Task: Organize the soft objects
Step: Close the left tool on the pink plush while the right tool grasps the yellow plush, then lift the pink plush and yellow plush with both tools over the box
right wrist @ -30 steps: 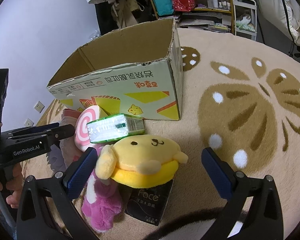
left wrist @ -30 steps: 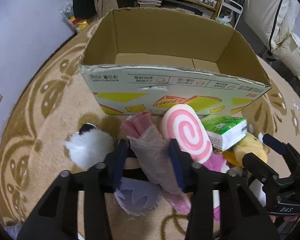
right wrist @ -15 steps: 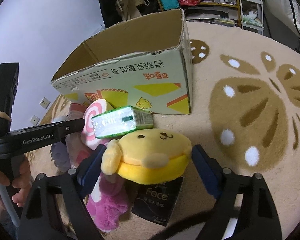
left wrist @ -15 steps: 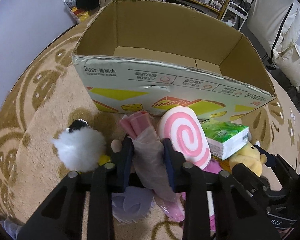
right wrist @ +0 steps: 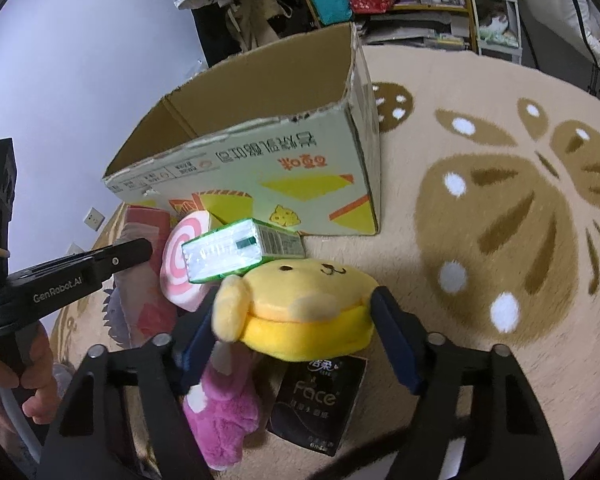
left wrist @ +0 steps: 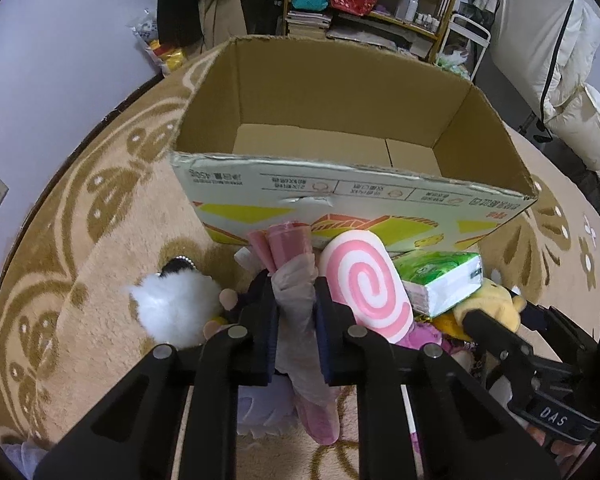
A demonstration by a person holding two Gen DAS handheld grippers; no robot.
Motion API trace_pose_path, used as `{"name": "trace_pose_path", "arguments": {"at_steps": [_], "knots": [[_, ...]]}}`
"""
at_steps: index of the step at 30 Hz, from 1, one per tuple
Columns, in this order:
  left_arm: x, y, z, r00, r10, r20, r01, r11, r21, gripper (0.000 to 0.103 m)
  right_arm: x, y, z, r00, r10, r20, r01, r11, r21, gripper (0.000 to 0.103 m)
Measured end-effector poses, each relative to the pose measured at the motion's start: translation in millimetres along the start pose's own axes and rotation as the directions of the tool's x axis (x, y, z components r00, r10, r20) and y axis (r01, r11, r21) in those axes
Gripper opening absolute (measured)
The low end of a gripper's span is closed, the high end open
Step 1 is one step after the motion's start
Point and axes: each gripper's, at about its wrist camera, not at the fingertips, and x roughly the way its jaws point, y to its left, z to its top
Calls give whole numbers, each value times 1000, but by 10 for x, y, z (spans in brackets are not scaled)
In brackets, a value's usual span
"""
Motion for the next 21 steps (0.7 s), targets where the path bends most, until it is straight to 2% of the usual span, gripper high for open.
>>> {"name": "trace_pose_path", "arguments": {"at_steps": [7,10,21], "knots": [[-124,60,-29,999,26,36,-25,999,-33,15,-91,30,3,999,-9,31,10,1000,-16,63],[-178,73,-37,998,40,53,-38,999,-34,15,-149,43,21,998,-19,65,21,999,-24,62],[-431,39,-52,982,137,132,-138,990,-1,15,-290,65,25,994,-16,107,18,1000,-16,62]]}}
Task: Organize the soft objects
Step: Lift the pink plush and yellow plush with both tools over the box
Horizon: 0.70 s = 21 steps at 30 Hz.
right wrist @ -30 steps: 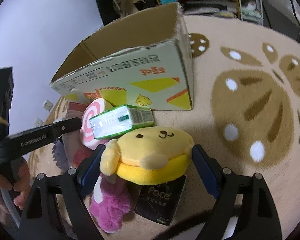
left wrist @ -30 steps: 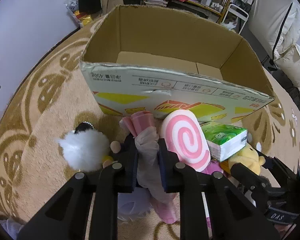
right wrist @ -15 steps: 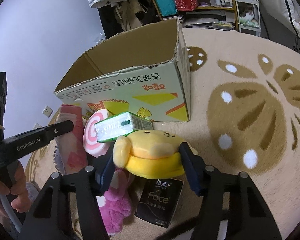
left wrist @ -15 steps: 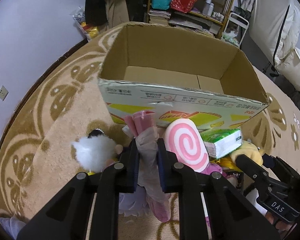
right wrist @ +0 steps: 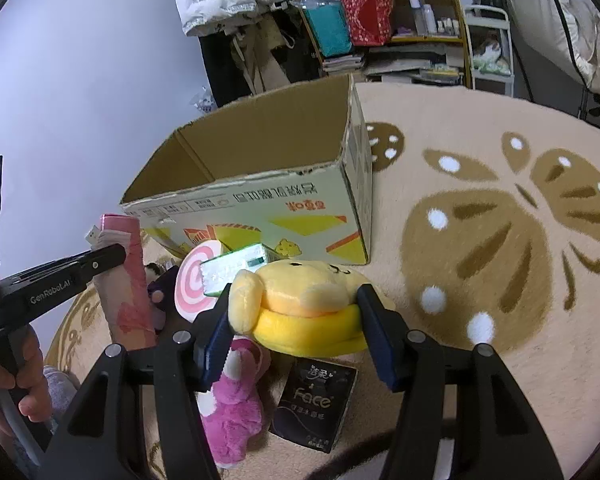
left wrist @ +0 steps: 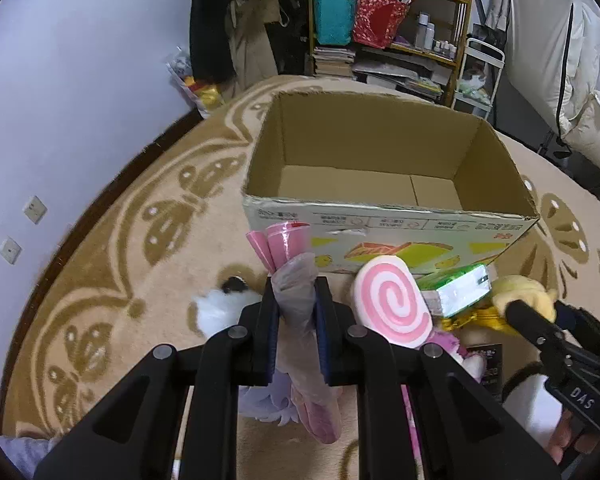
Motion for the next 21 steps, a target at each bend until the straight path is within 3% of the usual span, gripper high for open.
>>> {"name": "trace_pose_path", "arguments": {"at_steps": [9,21], "knots": [[-261,29,7,993,81,87,-84,996,22,15,-298,26,18,995,-23,97,24,1000,-2,63],[-570,146,141,965,149,216,-154,988,8,15,-611,200,154,979,-1,205,13,998,-56,63]]}}
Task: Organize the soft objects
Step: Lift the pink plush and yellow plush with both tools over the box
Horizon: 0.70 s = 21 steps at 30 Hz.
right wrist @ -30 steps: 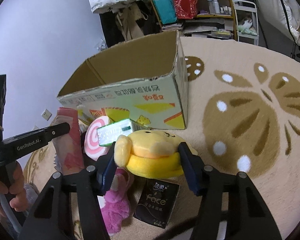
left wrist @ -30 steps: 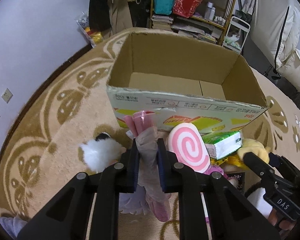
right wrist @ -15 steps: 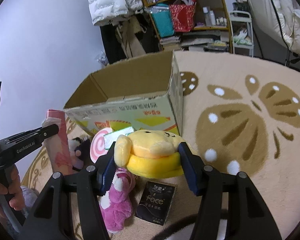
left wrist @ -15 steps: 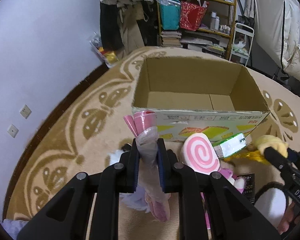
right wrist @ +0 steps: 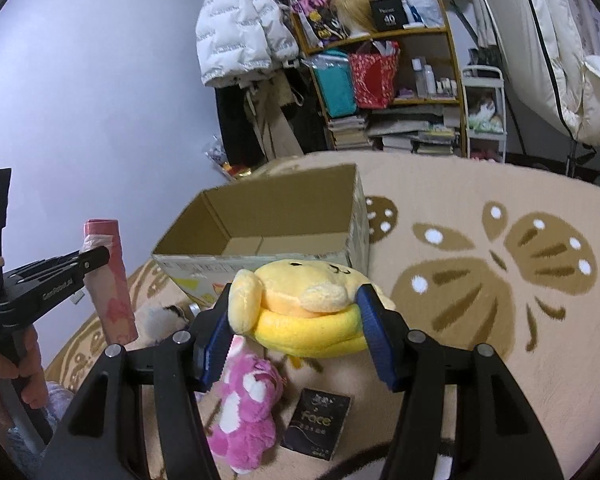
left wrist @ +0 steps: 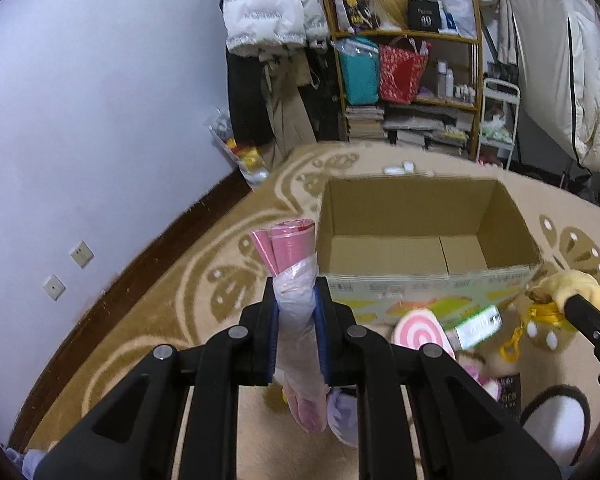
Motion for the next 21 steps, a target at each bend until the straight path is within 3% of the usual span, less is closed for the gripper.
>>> {"name": "trace_pose_path", "arguments": {"at_steps": [11,21], "knots": [[-16,80,369,987,54,149,-54,999,-1,15,-50,108,401,994,11,107,-4,998,-68,63],[98,66,609,981,48,189,-48,999,-5,15,225,273,879,982,4,187,31,982,-187,63]]}}
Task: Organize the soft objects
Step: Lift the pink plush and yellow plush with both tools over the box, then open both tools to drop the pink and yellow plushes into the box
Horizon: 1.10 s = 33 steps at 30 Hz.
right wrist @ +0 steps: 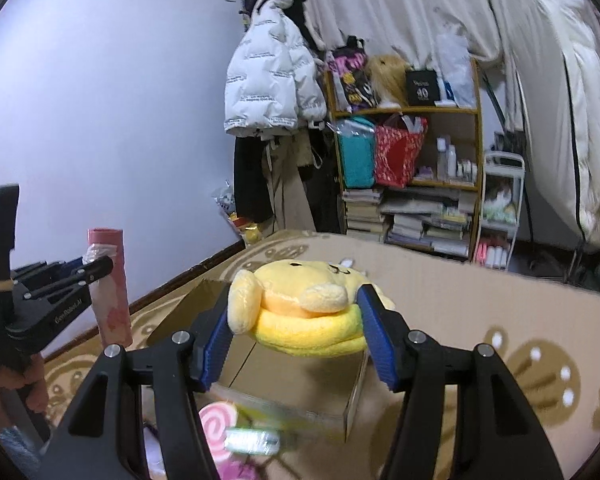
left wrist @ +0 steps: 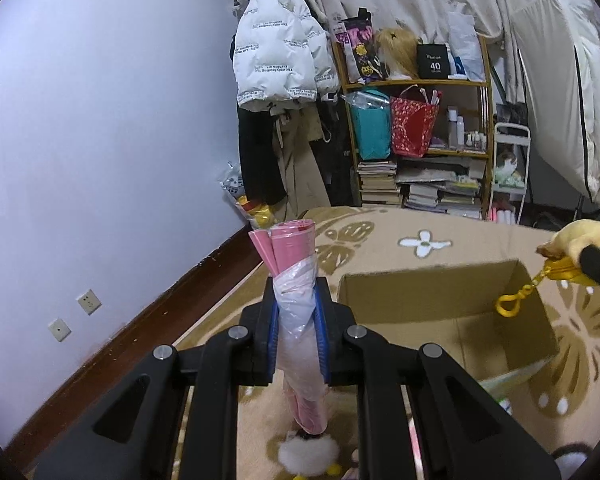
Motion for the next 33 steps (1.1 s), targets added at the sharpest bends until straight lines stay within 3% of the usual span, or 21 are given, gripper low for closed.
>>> {"name": "trace_pose_path", "arguments": {"at_steps": [5,9,16,20,23,33], "knots": [[145,-62,62,1000,-12,2,12,1000,-9,15,229,41,10,1000,-12,0,12,1000,-29,65],[234,-119,36,998,-62,-6,62,998,-27,15,428,52,-55,999,-30,-19,29,998,-59,65],[293,-311,-19,997,-79,16,78,997,18,15,653,48,-218,997,-26,-67,21,997,-69,65],[282,-350,-2,993,-109,47,109,994,4,15,702,-7,-284,996,-10,-91,6,999,-45,65],[245,-365,-4,993,-91,77,90,996,14,15,705,-27,-306,995,-10,-95,6,999,-42,66],[228,-199,7,983,-150,103,159,984,-82,15,696,-29,-331,995,6,-95,-9,1000,-28,69]]}}
